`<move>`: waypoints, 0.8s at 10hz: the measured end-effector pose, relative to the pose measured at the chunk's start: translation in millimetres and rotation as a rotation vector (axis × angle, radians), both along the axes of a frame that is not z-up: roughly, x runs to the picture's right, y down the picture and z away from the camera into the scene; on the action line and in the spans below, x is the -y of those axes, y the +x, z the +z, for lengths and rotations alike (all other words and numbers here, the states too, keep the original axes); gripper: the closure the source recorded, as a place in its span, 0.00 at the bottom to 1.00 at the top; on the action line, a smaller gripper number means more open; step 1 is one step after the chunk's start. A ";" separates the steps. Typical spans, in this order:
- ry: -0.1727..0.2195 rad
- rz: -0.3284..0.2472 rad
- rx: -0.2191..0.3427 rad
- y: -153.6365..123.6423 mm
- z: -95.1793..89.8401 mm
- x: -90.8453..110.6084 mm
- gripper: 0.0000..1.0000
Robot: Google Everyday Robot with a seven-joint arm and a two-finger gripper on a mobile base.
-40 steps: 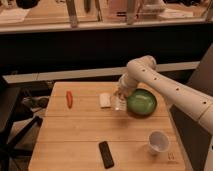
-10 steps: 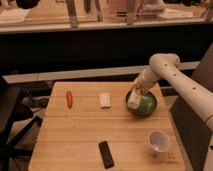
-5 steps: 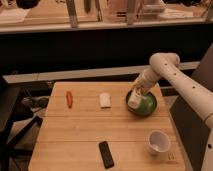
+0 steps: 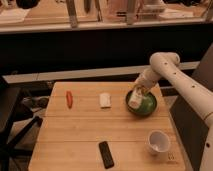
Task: Place the bottle in the ceramic bowl
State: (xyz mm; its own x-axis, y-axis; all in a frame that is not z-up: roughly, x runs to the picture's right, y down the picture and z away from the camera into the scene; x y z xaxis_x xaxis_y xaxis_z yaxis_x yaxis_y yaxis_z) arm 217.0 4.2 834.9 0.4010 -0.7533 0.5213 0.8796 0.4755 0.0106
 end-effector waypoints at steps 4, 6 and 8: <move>-0.011 -0.001 -0.004 2.8 0.1 -0.6 0.59; -0.017 -0.001 -0.005 4.6 -0.1 -0.6 0.47; -0.023 -0.002 -0.006 6.6 -0.2 -0.7 0.40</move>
State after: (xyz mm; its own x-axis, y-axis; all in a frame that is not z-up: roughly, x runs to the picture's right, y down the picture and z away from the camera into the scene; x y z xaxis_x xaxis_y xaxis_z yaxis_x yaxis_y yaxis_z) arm 223.6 4.8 834.6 0.4025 -0.7419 0.5362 0.8805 0.4739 -0.0052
